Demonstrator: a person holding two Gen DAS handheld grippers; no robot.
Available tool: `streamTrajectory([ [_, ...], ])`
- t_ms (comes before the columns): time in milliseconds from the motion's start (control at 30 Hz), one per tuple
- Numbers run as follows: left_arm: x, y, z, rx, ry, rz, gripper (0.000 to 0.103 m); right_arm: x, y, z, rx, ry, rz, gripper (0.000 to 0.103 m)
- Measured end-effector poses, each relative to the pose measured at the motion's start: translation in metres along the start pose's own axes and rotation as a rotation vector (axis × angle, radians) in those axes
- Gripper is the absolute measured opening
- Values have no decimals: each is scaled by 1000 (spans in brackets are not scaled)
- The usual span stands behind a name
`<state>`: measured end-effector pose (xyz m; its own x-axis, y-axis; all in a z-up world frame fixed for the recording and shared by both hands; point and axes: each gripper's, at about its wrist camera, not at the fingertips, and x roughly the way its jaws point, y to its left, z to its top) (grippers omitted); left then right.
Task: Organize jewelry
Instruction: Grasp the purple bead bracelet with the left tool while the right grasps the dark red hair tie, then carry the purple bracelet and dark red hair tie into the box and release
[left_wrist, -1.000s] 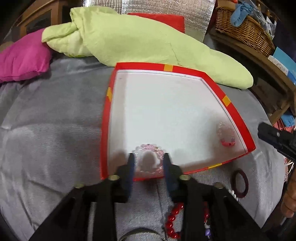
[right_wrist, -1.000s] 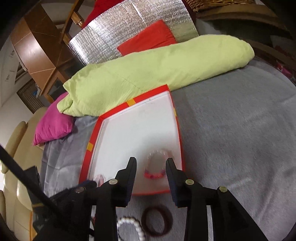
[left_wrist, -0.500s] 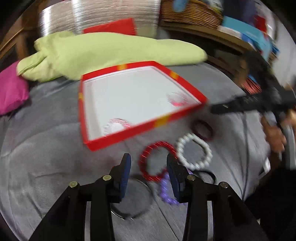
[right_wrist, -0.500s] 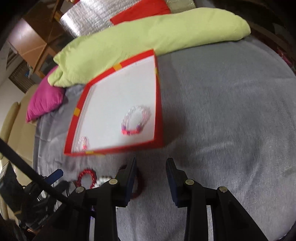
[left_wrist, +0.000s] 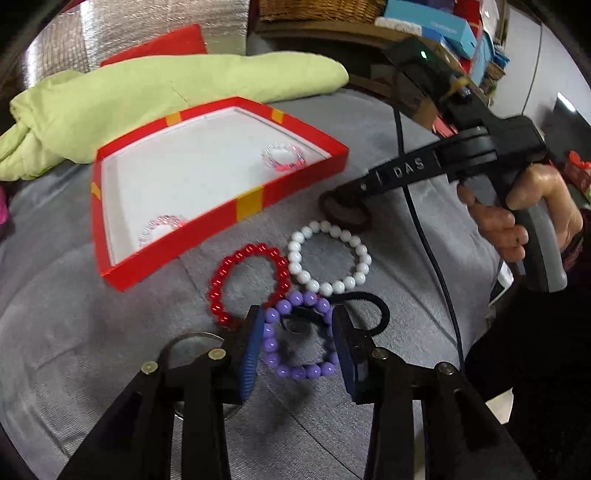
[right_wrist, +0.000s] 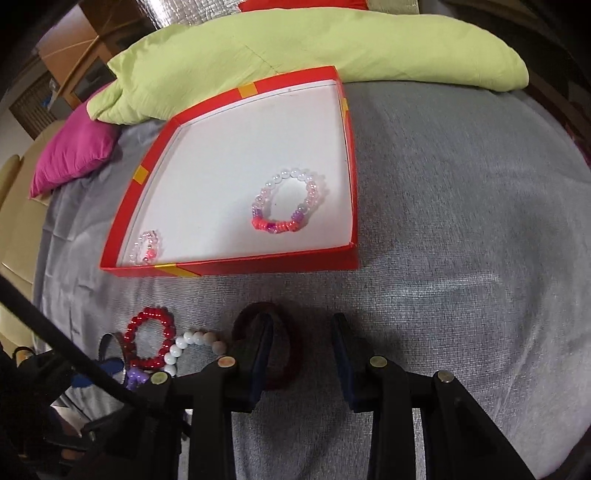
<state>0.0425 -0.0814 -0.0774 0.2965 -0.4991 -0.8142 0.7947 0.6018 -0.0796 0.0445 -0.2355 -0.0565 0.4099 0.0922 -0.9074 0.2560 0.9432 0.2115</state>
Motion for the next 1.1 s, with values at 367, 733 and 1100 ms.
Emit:
streamTrajectory([
  [367, 5, 2, -3, -4, 18, 42, 20, -6, 2, 0, -21, -44, -14, 7],
  [733, 8, -1, -7, 16, 36, 79, 9, -12, 0, 2, 2, -66, 5, 7],
  [1100, -43, 11, 5, -61, -166, 10, 9, -37, 8, 2, -24, -157, 112, 7],
])
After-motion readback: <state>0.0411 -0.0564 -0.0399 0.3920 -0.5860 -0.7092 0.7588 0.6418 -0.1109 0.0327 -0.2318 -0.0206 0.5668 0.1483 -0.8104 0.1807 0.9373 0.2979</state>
